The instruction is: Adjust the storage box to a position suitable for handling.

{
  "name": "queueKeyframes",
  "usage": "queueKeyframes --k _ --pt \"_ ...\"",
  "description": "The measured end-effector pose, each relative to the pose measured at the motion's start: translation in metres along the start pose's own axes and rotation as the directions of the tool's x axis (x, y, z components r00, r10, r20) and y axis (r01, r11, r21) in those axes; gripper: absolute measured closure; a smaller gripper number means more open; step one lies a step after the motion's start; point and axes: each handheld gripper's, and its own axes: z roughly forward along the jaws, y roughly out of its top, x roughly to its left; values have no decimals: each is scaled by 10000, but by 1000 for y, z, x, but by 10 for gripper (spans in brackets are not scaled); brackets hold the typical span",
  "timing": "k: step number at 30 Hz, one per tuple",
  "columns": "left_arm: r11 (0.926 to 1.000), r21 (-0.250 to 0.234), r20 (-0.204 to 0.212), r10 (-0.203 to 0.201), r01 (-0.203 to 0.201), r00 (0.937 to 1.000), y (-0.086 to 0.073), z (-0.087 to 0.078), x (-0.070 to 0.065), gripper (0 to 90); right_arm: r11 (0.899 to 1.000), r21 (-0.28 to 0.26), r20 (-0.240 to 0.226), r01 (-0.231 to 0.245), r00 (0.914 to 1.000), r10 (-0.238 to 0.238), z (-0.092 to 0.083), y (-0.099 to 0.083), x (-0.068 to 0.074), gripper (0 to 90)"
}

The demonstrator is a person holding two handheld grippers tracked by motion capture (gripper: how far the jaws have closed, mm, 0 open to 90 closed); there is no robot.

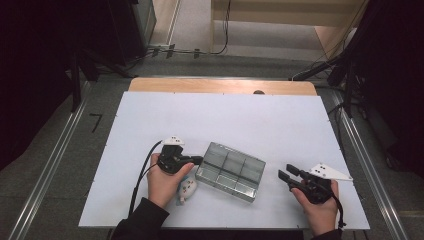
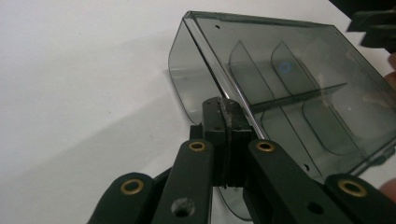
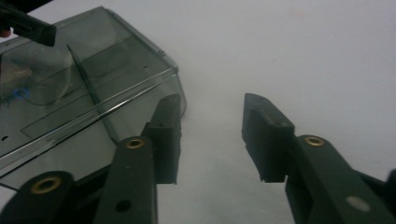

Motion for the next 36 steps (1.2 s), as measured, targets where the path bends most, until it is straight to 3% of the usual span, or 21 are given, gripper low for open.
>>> queueKeyframes --k 4,11,17,25,36 --pt "10000 70 -35 53 -53 10000 -5 -1 -5 900 9969 785 -412 -29 9991 61 15 -2 6 740" --pt "9996 165 222 218 -222 9995 -9 1 -16 900 9920 1236 -501 268 9985 -208 23 -1 12 847" --pt "9989 205 346 407 -414 9986 -16 2 -28 900 9912 1282 -547 342 9981 -273 23 -1 10 872" --pt "9997 -50 520 253 -251 9983 -29 -2 -38 900 9915 1222 -622 458 9973 -384 24 -1 6 878" --pt "9984 -458 482 343 -320 9982 -46 -10 -46 900 9896 1152 -1168 864 9905 -729 30 3 4 881"
